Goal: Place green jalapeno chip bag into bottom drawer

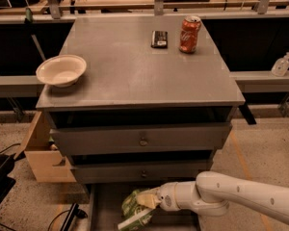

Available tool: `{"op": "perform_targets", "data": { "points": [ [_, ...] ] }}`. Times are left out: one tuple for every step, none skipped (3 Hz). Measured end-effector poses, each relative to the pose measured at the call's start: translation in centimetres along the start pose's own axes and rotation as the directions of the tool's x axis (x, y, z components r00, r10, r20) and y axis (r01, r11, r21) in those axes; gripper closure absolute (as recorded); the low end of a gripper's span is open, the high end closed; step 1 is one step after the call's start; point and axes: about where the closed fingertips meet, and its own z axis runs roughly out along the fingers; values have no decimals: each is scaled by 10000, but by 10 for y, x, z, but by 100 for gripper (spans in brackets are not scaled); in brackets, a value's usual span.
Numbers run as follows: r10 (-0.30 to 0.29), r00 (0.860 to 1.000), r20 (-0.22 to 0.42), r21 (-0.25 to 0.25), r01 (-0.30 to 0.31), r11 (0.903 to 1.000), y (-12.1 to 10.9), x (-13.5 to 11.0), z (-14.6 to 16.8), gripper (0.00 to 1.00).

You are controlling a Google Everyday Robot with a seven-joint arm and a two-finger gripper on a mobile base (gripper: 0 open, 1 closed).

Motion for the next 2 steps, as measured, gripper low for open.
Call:
{"op": "perform_targets", "data": {
  "points": [
    [-6, 10000, -14, -27, 6, 10000, 1, 0, 1, 5],
    [-10, 10000, -23, -45, 10, 10000, 2, 0, 2, 0]
  ]
}}
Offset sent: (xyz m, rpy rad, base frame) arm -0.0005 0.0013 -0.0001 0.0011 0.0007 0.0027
